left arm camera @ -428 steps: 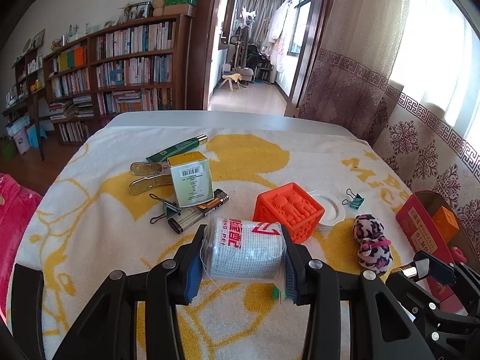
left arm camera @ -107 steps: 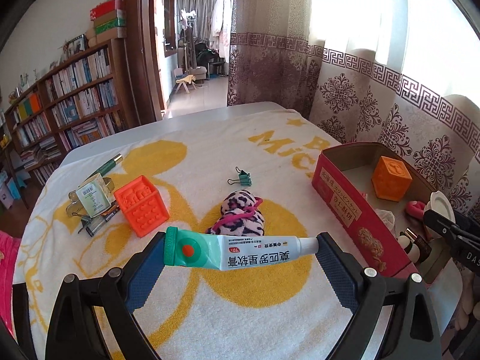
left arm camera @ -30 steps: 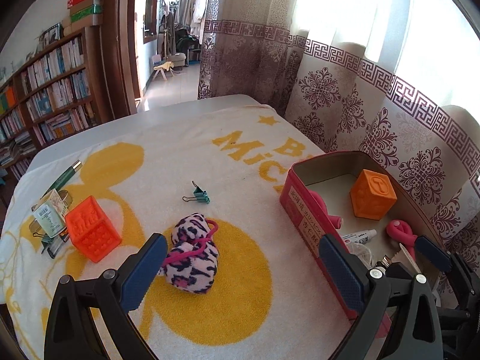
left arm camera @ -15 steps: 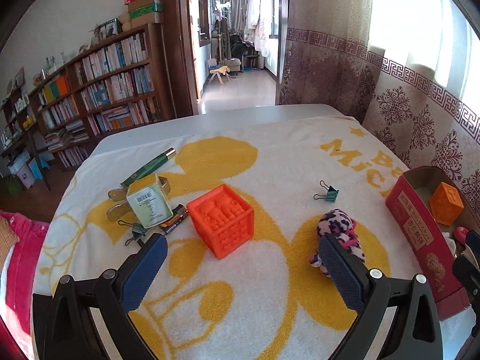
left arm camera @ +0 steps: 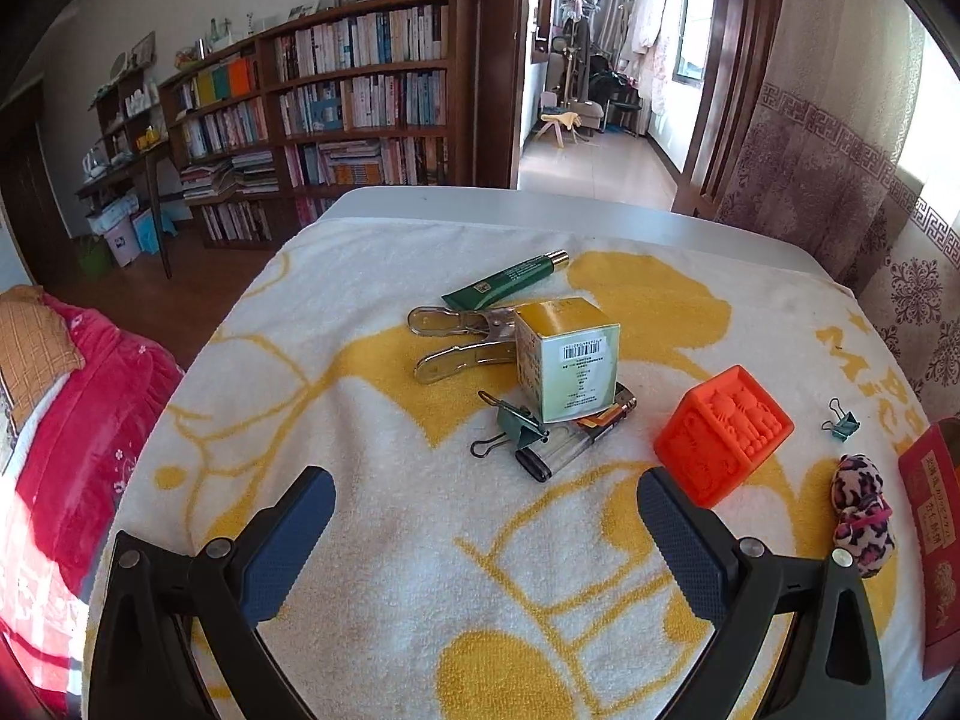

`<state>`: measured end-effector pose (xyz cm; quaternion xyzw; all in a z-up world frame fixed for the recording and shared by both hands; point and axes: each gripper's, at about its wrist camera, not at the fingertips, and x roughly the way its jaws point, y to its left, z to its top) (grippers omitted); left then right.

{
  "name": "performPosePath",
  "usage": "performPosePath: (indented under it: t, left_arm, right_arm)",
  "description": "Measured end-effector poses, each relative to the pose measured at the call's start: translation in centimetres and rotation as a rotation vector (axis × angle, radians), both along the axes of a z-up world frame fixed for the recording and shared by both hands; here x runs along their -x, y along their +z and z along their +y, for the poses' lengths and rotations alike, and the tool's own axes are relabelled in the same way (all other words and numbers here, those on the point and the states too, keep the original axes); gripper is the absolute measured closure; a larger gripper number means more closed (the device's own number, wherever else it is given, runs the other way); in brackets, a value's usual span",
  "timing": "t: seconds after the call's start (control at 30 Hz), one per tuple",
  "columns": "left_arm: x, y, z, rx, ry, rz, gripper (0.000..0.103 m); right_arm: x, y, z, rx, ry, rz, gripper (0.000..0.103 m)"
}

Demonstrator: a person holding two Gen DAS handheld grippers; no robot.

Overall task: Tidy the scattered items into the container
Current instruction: 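Withdraw both tools from the red box back over the towel, then grasp the yellow-green carton with the left tool while the right tool grasps the teal binder clip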

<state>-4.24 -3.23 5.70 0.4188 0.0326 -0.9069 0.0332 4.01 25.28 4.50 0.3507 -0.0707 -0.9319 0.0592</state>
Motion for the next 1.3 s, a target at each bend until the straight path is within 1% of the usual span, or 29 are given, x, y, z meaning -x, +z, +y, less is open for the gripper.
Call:
performPosePath:
  t: [0.13,0.27,0.33,0.47,0.63,0.77,0.97,1.03,1.07,1.13,1.17,1.2,1.23,1.3]
  left_arm:
    - [1.4,0.4,1.1,0.013,-0.043,0.006,0.001]
    - [3.7,0.7,1.9,0.024,-0.059,0.003,0.001]
    - [5.0,0.6,2.1,0.032,-0.056,-0.004,0.001]
    - [7.6,-0.1,2.2,0.014,-0.038,-0.034,0.001]
    - [10.0,-1.4,2.3,0.0,-0.017,-0.059,0.001]
    - [10.9,-2.1,2.1,-0.054,-0.001,-0.064,0.001]
    - [11.5,-3.1,1.5,-0.152,0.002,-0.069,0.001]
    - [11.7,-3.5,1.4,-0.179,-0.011,-0.077,0.012]
    - [11.8,-3.7,1.4,-0.183,-0.016,-0.087,0.023]
    - [11.8,-3.9,1.5,-0.188,-0.03,-0.094,0.03]
    - [11.8,-4.1,1.6,-0.194,-0.04,-0.101,0.042]
    - [11.9,-4.2,1.6,-0.2,-0.044,-0.108,0.047]
    - [11.8,-4.1,1.5,-0.205,-0.045,-0.107,0.047]
    - [11.7,-3.9,1.5,-0.201,-0.045,-0.1,0.057]
  right_arm:
    - [0.9,0.1,-0.9,-0.02,0.014,-0.002,0.022]
    - [1.8,0.8,-0.8,-0.028,0.006,0.005,0.022]
    - [2.2,1.1,-0.6,-0.018,-0.001,0.013,0.022]
    - [3.3,1.2,-0.7,0.002,0.0,0.008,0.022]
    - [4.8,0.9,-1.1,-0.006,0.009,-0.013,0.022]
    - [5.7,0.6,-1.1,-0.005,0.002,-0.024,0.022]
    - [7.6,-0.4,-0.9,0.004,-0.006,-0.072,0.022]
    - [8.4,-0.8,-0.9,0.01,-0.011,-0.09,0.022]
    - [8.8,-0.9,-0.9,0.015,-0.012,-0.098,0.022]
    - [9.6,-1.1,-0.9,0.025,-0.012,-0.11,0.022]
    - [10.1,-1.3,-1.0,0.024,-0.012,-0.113,0.022]
    - [10.5,-1.4,-1.1,0.018,-0.011,-0.117,0.022]
    - [10.9,-1.5,-1.4,0.009,-0.008,-0.12,0.022]
    - [11.9,-1.9,-2.0,-0.012,0.005,-0.127,0.022]
